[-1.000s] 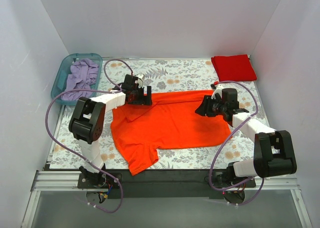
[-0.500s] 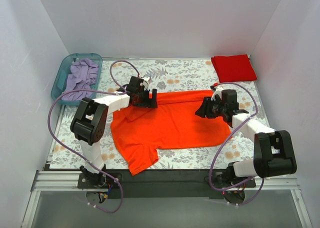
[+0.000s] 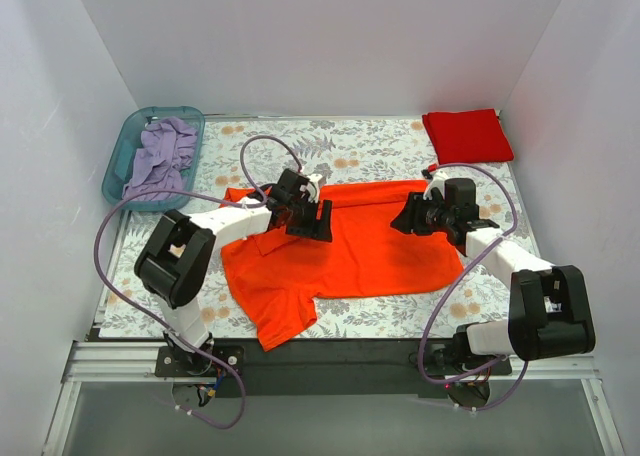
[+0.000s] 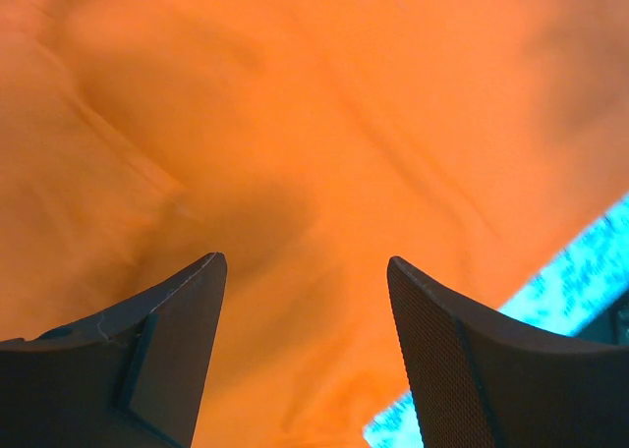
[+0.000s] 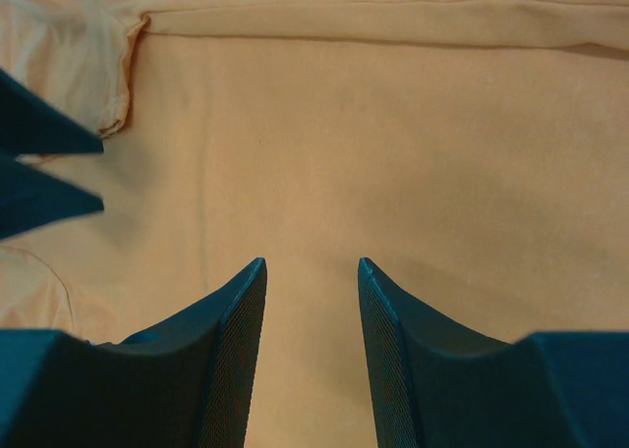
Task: Fold and stack the t-shirts
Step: Fold the tshirt
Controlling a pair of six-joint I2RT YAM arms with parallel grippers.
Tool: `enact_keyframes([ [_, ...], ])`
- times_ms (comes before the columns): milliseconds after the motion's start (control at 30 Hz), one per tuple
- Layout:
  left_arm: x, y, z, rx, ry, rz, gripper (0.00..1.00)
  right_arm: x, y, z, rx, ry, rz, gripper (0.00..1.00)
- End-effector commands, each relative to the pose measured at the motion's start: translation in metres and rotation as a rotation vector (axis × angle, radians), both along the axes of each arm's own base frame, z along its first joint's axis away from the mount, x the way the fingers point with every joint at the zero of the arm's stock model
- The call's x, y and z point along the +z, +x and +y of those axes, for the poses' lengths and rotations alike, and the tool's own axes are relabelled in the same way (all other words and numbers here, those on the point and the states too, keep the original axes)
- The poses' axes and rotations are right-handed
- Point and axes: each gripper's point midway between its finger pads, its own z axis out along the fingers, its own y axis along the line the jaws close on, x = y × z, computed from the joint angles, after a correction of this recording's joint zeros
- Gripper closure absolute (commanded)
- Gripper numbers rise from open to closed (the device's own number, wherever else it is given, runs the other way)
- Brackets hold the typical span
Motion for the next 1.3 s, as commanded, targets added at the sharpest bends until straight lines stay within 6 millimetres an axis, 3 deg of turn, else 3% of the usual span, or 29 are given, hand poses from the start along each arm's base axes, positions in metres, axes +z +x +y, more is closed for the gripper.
enact_keyframes([
  [0,0.026,-0.031,-0.009,-0.028,-0.038,0.014,0.35,0.015,0.005,0.002,0.023,-0.001,-0.081,0.51],
  [100,0.042,-0.041,-0.010,-0.009,-0.078,0.020,0.35,0.016,0.006,0.007,0.041,0.015,-0.084,0.51],
  [233,0.053,-0.023,0.012,0.176,-0.028,-0.042,0.34,0.020,0.007,0.026,0.077,0.063,-0.066,0.52],
  [300,0.048,-0.004,0.046,0.367,0.032,-0.022,0.35,0.021,0.005,0.049,0.118,0.108,-0.030,0.53],
  [367,0.035,0.001,0.082,0.550,0.050,0.056,0.37,0.023,0.003,0.074,0.152,0.163,-0.001,0.55],
  [400,0.026,-0.006,0.106,0.677,0.018,0.118,0.43,0.021,0.005,0.089,0.158,0.186,0.016,0.55],
  [433,0.032,-0.003,0.113,0.712,-0.043,0.134,0.44,0.021,0.005,0.104,0.168,0.205,0.044,0.55],
  [533,0.019,-0.012,0.140,0.836,-0.044,0.165,0.51,0.020,0.007,0.148,0.190,0.289,0.125,0.55],
  [667,0.008,-0.013,0.168,0.935,0.005,0.137,0.51,0.013,0.012,0.182,0.165,0.356,0.170,0.55],
  [900,-0.007,-0.010,0.170,0.934,0.031,0.139,0.56,-0.009,0.018,0.224,0.179,0.410,0.252,0.57],
  [1000,-0.010,-0.010,0.169,0.929,0.035,0.149,0.63,-0.014,0.017,0.232,0.188,0.422,0.274,0.58],
  [1267,-0.016,-0.011,0.167,0.922,0.040,0.171,0.64,-0.034,0.014,0.236,0.169,0.411,0.308,0.61],
])
